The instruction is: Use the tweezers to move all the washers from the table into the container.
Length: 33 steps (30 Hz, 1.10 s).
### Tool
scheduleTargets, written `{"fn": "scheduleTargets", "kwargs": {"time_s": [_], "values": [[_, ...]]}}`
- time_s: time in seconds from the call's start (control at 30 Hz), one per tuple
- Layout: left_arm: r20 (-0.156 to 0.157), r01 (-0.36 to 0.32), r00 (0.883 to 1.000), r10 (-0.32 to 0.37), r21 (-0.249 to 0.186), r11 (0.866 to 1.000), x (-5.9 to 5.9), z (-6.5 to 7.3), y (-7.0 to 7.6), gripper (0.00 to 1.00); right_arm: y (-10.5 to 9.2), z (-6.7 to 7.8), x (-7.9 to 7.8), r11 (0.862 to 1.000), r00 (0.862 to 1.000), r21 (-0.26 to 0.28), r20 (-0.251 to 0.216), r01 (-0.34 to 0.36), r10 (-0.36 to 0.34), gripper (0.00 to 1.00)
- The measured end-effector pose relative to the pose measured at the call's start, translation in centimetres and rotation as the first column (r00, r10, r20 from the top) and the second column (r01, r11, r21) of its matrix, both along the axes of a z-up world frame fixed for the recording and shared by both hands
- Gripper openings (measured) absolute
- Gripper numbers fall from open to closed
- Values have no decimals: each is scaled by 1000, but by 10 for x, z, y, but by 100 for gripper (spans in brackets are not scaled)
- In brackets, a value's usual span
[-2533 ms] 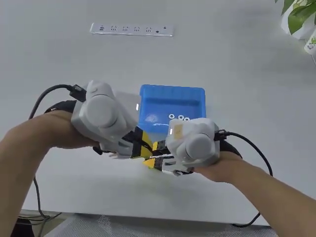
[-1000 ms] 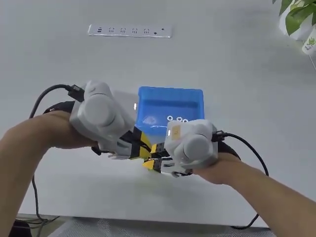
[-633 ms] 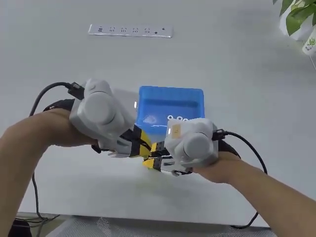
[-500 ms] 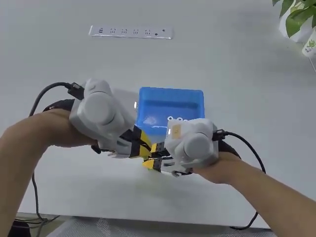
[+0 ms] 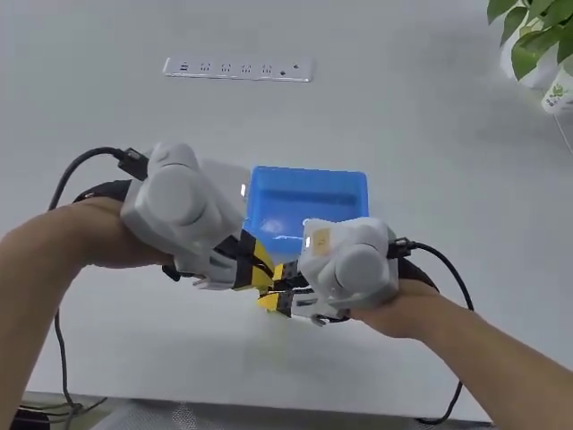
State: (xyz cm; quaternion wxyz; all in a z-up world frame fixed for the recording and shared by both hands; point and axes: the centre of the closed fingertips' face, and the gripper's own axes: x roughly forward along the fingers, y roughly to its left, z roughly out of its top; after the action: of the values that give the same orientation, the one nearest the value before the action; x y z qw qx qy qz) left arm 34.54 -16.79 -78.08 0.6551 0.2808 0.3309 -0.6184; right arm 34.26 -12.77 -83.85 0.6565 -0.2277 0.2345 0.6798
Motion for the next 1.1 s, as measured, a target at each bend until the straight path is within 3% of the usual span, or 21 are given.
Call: {"fn": "scheduleTargets", "kwargs": {"time_s": [0.73,1.1], "values": [[37,16,999,-16,-1,1000,13,33,-3,7,-3,34,14,1000,999,12,37,-7,6,10],[78,35,996,-35,0,999,29,51,-9,7,-9,53,33,1000,997,13,71,3,-3,10]]}}
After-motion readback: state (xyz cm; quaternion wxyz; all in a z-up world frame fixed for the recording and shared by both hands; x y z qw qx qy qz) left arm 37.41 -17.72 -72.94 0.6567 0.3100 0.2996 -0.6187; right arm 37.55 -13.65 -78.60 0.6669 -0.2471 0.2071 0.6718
